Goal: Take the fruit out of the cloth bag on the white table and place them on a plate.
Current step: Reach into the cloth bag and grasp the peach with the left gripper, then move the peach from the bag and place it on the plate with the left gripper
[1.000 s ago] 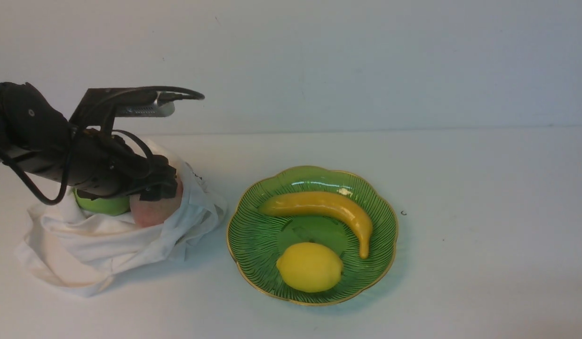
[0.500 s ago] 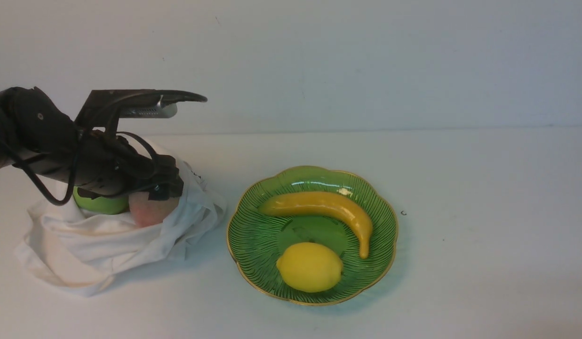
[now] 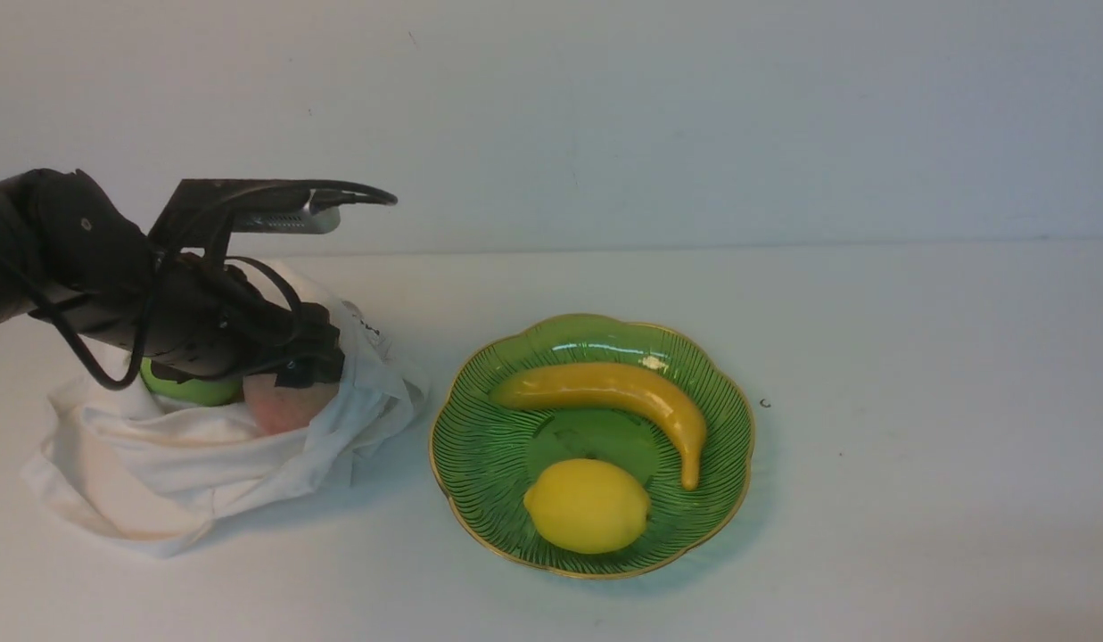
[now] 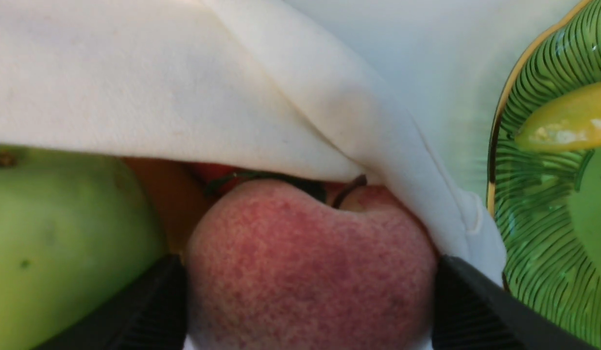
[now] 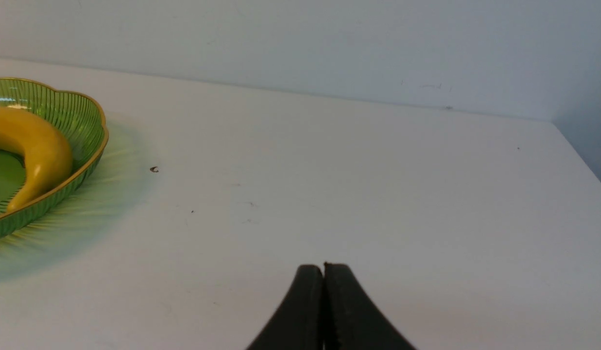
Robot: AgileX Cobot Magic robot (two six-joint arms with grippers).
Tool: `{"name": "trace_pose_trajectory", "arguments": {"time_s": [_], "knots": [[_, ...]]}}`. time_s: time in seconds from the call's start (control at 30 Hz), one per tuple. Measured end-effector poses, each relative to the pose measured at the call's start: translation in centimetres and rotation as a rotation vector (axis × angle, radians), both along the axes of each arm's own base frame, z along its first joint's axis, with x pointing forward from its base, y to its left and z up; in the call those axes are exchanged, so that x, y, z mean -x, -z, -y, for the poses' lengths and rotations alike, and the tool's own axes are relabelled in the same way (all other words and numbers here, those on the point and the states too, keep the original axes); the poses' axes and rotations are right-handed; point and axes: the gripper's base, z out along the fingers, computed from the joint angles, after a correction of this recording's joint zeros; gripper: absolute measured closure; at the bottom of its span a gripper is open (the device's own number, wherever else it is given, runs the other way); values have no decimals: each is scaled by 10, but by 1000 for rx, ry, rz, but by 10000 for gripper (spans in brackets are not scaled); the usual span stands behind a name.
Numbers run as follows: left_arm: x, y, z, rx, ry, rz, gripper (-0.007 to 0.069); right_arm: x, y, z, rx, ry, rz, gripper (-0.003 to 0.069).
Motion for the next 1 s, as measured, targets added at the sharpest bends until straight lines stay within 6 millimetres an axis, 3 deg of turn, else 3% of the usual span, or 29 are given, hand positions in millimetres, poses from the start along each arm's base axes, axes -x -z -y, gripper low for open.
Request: {"name": "trace_pose_trajectory", "arguments": {"time_s": [0.53, 0.67, 0.87, 1.0], "knots": [[33, -61, -5, -48, 37, 149, 48, 0, 0, 0, 0, 0, 0, 671], [47, -83, -2, 27, 15, 205, 48, 0, 0, 0, 0, 0, 0, 671], [64, -107, 34, 230, 111, 269, 48, 0, 0, 0, 0, 0, 0, 671], [67, -98, 78, 273, 302, 249, 48, 0, 0, 0, 0, 0, 0, 671]]}}
